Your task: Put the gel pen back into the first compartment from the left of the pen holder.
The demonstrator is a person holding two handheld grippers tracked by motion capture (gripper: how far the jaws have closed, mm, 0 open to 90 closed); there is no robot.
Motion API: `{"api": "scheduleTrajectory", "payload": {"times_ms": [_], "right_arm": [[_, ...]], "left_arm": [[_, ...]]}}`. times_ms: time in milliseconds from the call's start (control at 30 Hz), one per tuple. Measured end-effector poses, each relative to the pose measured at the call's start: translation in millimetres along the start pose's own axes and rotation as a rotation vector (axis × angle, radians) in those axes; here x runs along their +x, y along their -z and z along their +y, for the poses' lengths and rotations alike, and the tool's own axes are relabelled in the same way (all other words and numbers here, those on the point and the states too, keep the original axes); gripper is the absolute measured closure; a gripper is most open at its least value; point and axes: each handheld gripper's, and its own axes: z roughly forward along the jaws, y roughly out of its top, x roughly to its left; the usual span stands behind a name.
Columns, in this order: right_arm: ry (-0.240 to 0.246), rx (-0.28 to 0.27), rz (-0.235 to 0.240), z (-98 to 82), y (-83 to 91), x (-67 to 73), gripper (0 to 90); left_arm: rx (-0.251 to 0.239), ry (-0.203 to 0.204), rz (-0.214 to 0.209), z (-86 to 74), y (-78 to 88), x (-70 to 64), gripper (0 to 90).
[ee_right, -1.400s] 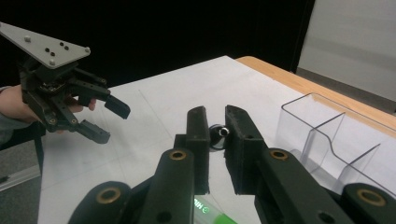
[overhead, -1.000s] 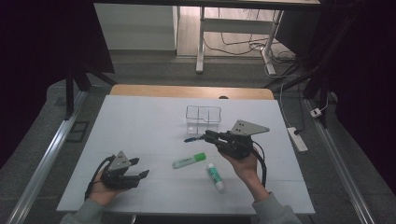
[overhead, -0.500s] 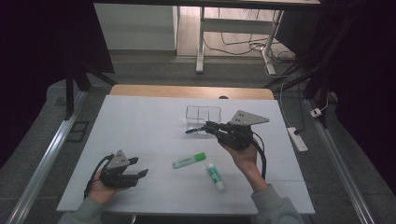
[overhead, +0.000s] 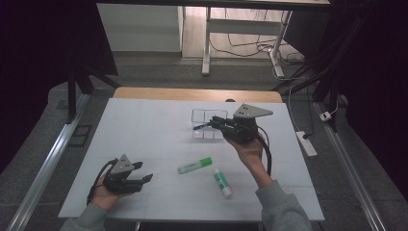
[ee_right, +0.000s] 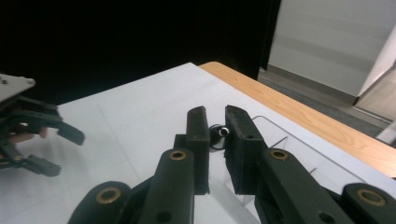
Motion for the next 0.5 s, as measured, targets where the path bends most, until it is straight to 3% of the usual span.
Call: {"api": "scheduleTrajectory", "payload": {"times_ms": [500], "right_arm": [[-0.028, 0.036, -0.082, 26.7, -15.6, -30.0, 79.6]], "left_arm": [[0.004, 0.003, 0.002, -0.6, -1.0, 1.8, 36.7]]}}
